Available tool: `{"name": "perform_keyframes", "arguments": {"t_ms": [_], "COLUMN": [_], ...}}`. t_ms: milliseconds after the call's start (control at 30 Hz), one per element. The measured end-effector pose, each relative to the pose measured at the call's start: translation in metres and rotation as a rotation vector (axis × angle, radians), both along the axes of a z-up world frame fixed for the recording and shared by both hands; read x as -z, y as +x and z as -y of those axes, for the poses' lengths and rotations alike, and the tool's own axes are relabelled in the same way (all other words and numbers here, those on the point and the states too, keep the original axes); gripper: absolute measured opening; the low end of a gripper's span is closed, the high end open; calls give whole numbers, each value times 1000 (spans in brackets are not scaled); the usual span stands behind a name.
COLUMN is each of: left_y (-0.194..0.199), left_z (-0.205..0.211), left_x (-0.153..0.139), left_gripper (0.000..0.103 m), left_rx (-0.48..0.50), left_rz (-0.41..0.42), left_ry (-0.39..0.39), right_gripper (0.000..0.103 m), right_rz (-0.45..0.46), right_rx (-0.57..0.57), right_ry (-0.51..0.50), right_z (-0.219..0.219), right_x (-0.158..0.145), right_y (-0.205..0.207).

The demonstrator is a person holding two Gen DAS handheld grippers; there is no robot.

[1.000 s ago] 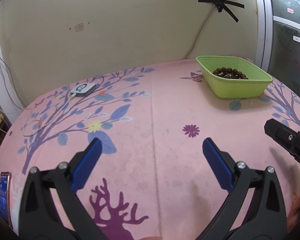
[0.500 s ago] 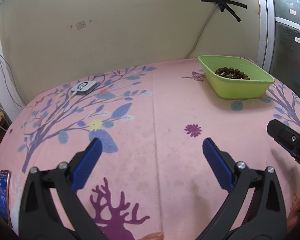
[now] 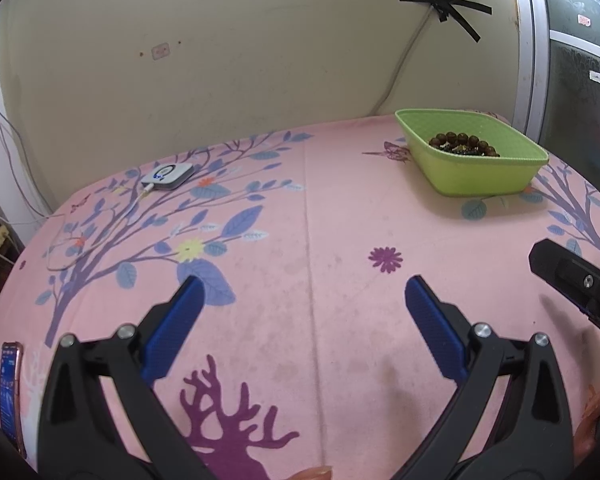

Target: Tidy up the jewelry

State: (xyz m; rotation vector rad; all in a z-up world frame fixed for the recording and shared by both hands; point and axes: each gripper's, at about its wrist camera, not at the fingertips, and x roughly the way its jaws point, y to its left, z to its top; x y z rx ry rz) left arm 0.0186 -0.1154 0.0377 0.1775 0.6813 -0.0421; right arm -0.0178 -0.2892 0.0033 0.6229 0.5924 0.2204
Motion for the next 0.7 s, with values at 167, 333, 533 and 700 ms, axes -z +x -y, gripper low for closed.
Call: {"name": "perform_keyframes", "arguments": {"t_ms": [167, 333, 533, 700], "left_y": [0, 0, 1, 1], "left_z": [-1, -1, -3, -4], "left_x": [0, 1, 0, -1], "left_gripper": [97, 97, 97, 97], "left_rx": [-1, 2, -5, -14], "left_rz": [0, 0, -2, -6], "left_ry": [0, -3, -14, -18], "right_gripper": [44, 44, 44, 44], "right_rz": [-6, -7, -4, -4], "right_rx": [5, 5, 4, 2], "right_ry": [-2, -3, -1, 0], "right_z": [-1, -1, 1, 1], "right_x": [1, 0, 0, 0], "right_y": [1, 1, 1, 1]}}
